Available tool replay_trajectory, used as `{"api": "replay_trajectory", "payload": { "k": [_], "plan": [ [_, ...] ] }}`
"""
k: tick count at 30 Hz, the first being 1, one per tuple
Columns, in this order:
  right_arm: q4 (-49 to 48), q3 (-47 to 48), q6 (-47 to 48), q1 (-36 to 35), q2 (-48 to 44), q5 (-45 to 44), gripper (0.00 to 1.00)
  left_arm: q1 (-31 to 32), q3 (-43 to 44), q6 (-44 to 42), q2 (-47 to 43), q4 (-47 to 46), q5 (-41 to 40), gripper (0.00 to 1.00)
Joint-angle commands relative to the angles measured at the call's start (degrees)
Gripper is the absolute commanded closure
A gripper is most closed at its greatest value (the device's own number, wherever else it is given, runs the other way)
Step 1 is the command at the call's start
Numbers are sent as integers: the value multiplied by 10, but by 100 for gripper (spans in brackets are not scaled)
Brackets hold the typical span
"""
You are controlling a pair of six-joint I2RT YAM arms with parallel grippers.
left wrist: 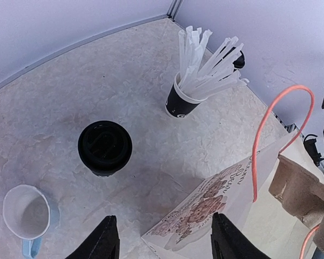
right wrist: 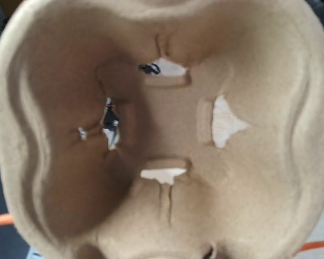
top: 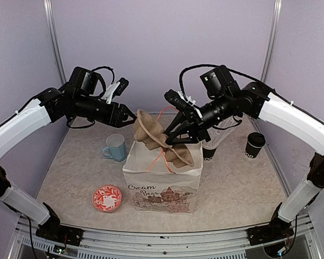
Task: Pack the takeout coffee
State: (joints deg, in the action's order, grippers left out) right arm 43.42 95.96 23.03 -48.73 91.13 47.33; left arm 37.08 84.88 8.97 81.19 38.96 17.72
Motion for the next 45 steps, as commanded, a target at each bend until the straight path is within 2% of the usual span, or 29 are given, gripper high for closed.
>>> {"api": "replay_trajectory", "payload": {
  "k": [1,6,9,11,14,18,22,33,38,41,45],
  "plan": [
    [32,53,14,-8,-3,36,74,-2,-13,2,-21,-21,-3,44],
    [36,74,6,-7,-1,25,74,4,-118,-23,-132,-132,31,45],
    [33,68,-1,-8,1,24,74,13,-186,-32,-220,-196,91,44],
    [30,63,-6,-8,3,22,74,34,-219,-39,-257,-229,127,45],
    [27,60,-11,-8,4,20,74,92,-258,-55,-293,-262,119,44],
    [28,64,-12,-8,4,15,74,150,-295,-65,-294,-307,69,42],
    [29,64,-11,-8,1,6,74,182,-315,-82,-270,-355,39,41],
    [25,62,-13,-7,2,-4,75,213,-326,-112,-177,-446,41,40],
    [20,53,-19,0,6,0,75,229,-331,-95,-162,-474,63,43],
    [16,47,-24,8,9,7,75,235,-348,-59,-175,-508,82,47],
    [15,31,-24,11,9,3,75,245,-353,-45,-195,-497,80,54]
  ]
}}
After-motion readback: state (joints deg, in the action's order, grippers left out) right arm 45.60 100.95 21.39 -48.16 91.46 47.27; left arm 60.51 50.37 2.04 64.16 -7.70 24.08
